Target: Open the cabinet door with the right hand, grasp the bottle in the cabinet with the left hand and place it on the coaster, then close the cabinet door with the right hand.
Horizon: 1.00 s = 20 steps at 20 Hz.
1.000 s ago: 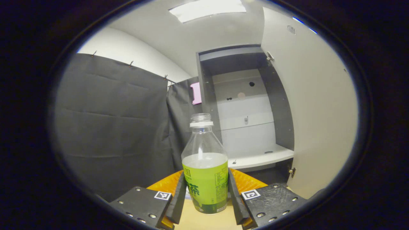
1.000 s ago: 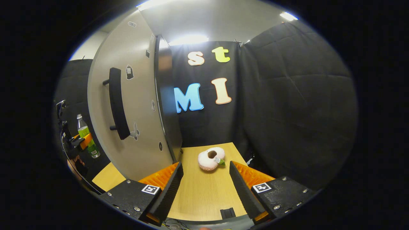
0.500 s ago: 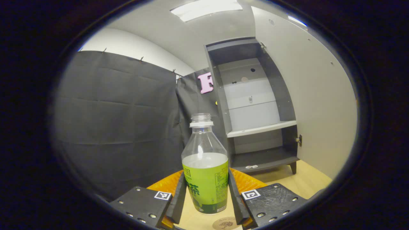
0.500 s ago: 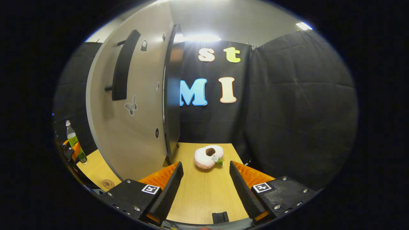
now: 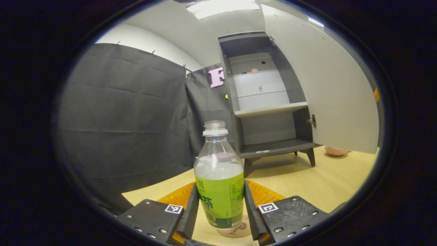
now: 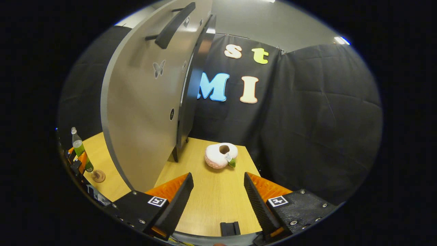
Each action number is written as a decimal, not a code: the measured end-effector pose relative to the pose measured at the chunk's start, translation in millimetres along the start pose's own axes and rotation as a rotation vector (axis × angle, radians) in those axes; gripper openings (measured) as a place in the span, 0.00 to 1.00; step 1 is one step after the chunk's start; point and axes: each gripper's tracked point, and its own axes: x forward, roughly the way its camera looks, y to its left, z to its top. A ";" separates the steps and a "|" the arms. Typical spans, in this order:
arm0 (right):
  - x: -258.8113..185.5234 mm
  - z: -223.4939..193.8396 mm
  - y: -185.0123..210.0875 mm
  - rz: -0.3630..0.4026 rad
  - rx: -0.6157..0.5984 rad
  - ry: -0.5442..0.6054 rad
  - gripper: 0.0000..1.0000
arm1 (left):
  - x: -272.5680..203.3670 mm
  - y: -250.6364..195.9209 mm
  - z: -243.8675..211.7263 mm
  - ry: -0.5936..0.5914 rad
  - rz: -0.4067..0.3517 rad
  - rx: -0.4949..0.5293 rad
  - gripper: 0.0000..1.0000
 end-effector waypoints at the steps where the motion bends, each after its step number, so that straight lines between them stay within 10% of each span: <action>1: 0.4 -3.2 -0.7 -0.001 -0.006 0.009 0.92 | 2.4 -3.8 -8.1 0.006 -0.003 -0.012 0.64; 20: -3.2 7.4 13.0 0.053 0.023 0.020 0.92 | 0.5 -2.5 63.6 -0.109 -0.017 -0.022 0.81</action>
